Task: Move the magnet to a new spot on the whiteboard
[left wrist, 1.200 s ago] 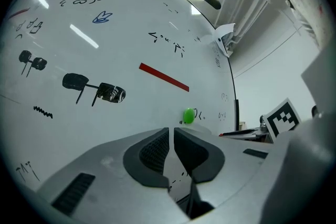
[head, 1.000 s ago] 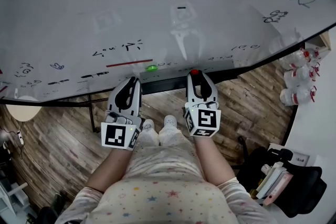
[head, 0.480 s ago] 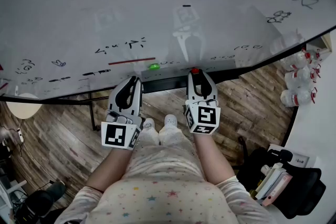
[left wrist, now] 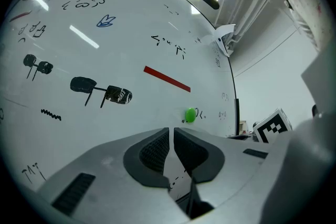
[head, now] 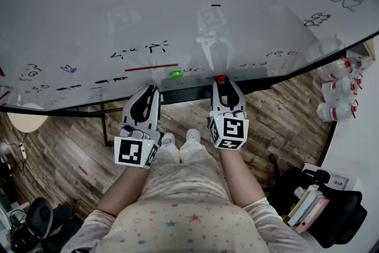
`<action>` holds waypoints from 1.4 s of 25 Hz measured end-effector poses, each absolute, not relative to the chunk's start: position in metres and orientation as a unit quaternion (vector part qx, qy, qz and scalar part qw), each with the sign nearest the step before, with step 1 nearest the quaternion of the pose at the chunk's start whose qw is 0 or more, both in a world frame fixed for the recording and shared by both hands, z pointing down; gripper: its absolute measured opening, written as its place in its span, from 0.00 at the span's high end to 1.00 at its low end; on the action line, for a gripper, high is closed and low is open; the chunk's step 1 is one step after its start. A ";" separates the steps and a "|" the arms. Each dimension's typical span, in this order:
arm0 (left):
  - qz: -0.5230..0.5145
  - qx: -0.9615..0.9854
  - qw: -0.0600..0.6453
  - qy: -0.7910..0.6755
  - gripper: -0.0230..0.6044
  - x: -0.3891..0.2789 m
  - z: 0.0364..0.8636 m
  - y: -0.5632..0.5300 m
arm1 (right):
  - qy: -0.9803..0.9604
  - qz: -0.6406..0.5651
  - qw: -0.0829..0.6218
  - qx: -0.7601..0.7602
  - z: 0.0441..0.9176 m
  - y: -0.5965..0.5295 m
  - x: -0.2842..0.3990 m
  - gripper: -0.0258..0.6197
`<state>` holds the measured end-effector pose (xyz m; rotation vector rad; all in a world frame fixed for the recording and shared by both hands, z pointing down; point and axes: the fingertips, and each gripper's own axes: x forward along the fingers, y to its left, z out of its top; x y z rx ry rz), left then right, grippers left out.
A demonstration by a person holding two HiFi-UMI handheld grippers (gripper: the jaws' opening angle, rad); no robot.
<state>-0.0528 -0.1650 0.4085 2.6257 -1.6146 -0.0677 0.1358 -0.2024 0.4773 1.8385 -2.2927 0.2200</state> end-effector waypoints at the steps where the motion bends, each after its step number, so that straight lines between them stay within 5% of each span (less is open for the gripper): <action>1: -0.022 0.851 0.029 -0.523 0.91 -0.053 0.409 -0.165 | -0.774 0.074 0.098 0.621 0.478 -0.203 0.136 0.77; 35: -0.022 0.848 0.026 -0.528 0.91 -0.055 0.405 -0.164 | -0.779 0.069 0.106 0.615 0.480 -0.206 0.135 0.76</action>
